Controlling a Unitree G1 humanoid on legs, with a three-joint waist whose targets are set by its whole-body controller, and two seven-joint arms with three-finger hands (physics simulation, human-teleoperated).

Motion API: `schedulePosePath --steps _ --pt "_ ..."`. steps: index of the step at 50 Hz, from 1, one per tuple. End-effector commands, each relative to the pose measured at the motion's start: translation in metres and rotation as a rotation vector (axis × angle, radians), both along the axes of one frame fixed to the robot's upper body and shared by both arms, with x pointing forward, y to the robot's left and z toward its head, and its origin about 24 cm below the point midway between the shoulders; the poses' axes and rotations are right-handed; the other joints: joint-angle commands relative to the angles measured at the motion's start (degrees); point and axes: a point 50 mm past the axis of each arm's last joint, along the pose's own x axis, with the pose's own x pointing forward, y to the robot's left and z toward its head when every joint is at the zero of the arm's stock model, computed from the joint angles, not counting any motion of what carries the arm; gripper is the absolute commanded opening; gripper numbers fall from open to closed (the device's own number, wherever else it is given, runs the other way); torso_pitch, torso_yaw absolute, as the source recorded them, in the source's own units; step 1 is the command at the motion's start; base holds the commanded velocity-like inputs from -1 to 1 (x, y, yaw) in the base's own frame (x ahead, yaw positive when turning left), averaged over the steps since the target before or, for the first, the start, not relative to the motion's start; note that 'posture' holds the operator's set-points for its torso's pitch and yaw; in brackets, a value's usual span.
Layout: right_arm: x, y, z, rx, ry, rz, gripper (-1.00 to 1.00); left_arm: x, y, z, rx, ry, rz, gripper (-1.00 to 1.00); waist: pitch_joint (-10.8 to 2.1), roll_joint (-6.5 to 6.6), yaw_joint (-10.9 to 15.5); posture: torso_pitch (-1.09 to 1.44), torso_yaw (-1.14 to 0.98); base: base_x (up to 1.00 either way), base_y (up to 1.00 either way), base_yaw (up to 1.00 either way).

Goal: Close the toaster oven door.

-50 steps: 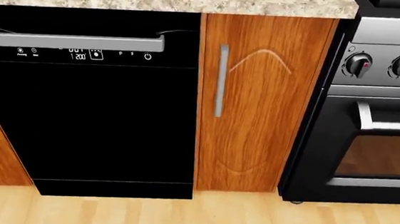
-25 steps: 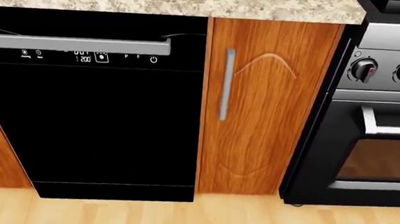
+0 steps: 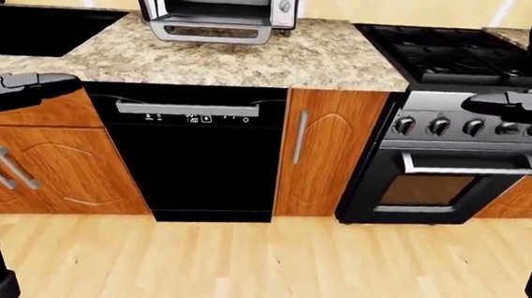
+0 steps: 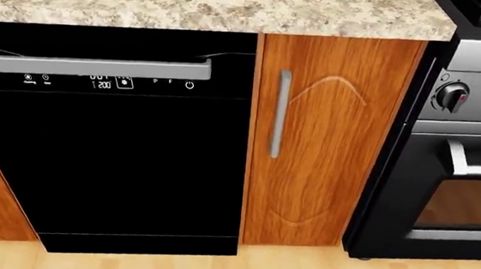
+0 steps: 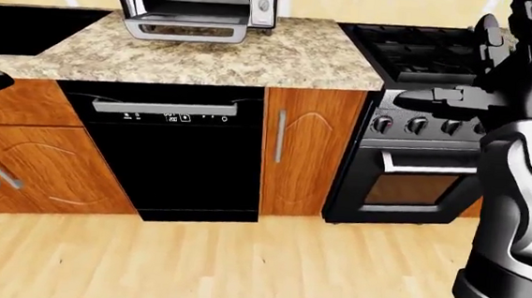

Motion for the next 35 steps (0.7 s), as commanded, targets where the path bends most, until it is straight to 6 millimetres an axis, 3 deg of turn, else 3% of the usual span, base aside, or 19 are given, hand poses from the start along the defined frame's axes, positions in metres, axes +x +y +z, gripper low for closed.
schedulePosePath --steps 1,4,8,10,11,12,13,14,15,18,20,22,24,25,26,29,33,35 --pt "-0.0052 0.0024 0.0153 -0.025 -0.064 0.002 1.0 -0.0083 0.0006 0.0208 0.041 -0.084 0.013 1.0 -0.94 -0.94 0.3 0.0 0.0 0.2 0.06 0.0" --pt "-0.0053 0.0022 0.015 -0.025 -0.063 0.0 1.0 -0.0082 0.0007 0.0204 0.041 -0.082 0.013 1.0 -1.4 0.11 0.0 0.0 0.0 0.2 0.07 0.0" --pt "-0.0053 0.0018 0.0164 -0.022 -0.063 -0.004 1.0 -0.0086 0.002 0.0227 0.04 -0.085 0.016 1.0 -0.72 2.03 -0.3 0.0 0.0 0.21 0.12 0.0" --pt "-0.0052 0.0021 0.0167 -0.021 -0.063 -0.002 1.0 -0.0089 0.002 0.0231 0.039 -0.087 0.018 1.0 -1.03 3.91 -0.7 0.0 0.0 0.2 0.15 0.0" --pt "-0.0054 0.0022 0.0173 -0.022 -0.063 0.0 1.0 -0.009 0.0019 0.0236 0.039 -0.088 0.018 1.0 -1.44 5.35 -0.8 0.0 0.0 0.21 0.16 0.0" --pt "-0.0054 0.002 0.0176 -0.026 -0.062 -0.001 1.0 -0.0091 0.0018 0.0241 0.042 -0.089 0.018 1.0 -2.16 7.57 -0.9 0.0 0.0 0.21 0.2 0.0" --pt "-0.0053 0.0017 0.0176 -0.029 -0.062 -0.003 1.0 -0.0092 0.0025 0.0239 0.039 -0.089 0.019 1.0 -1.74 5.61 -0.4 0.0 0.0 0.2 0.21 0.0" --pt "-0.0052 0.0017 0.0178 -0.029 -0.063 -0.003 1.0 -0.0093 0.0024 0.0241 0.04 -0.089 0.02 1.0 -1.47 6.18 -0.3 0.0 0.0 0.2 0.22 0.0" --pt "-0.005 0.0018 0.0179 -0.028 -0.062 -0.003 1.0 -0.0092 0.0024 0.024 0.038 -0.09 0.02 1.0 -1.15 5.97 -0.3 0.0 0.0 0.2 0.23 0.0" --pt "-0.005 0.0019 0.0172 -0.028 -0.061 -0.003 1.0 -0.0094 0.0021 0.0236 0.037 -0.089 0.019 1.0 -1.44 4.12 0.0 0.0 0.0 0.19 0.22 0.0" --pt "-0.0053 0.0018 0.0177 -0.028 -0.062 -0.002 1.0 -0.0092 0.0023 0.0229 0.037 -0.087 0.021 1.0 -0.96 2.86 0.2 0.0 0.0 0.19 0.22 0.0" --pt "-0.0052 0.0013 0.0178 -0.027 -0.062 -0.004 1.0 -0.0093 0.0022 0.0237 0.037 -0.088 0.021 1.0 -0.75 1.1 0.5 0.0 0.0 0.19 0.22 0.0" --pt "-0.0052 0.0008 0.0183 -0.027 -0.062 -0.006 1.0 -0.0095 0.0015 0.024 0.038 -0.089 0.019 1.0 -1.7 -2.08 0.6 0.0 0.0 0.2 0.22 0.0" --pt "-0.0054 0.0009 0.0187 -0.028 -0.063 -0.005 1.0 -0.0096 0.0021 0.0235 0.037 -0.088 0.02 1.0 -1.23 0.15 -0.1 0.0 0.0 0.19 0.22 0.0" --pt "-0.0054 0.0012 0.0181 -0.028 -0.062 -0.005 1.0 -0.0097 0.0024 0.0233 0.037 -0.088 0.021 1.0 -1.32 -0.95 0.2 0.0 0.0 0.19 0.22 0.0" --pt "-0.0055 0.0012 0.0189 -0.028 -0.062 -0.005 1.0 -0.0097 0.0027 0.0242 0.038 -0.089 0.022 1.0 -1.86 -0.57 -0.3 0.0 0.0 0.2 0.22 0.0" --pt "-0.0057 0.0006 0.0195 -0.019 -0.061 -0.005 1.0 -0.0103 0.0032 0.0247 0.038 -0.09 0.023 1.0 -0.97 1.5 -0.6 0.0 0.0 0.18 0.25 0.0" --pt "-0.0059 0.0004 0.0203 -0.016 -0.062 -0.005 1.0 -0.0105 0.0035 0.0253 0.038 -0.091 0.024 1.0 -1.26 3.15 -0.7 0.0 0.0 0.15 0.32 0.0"
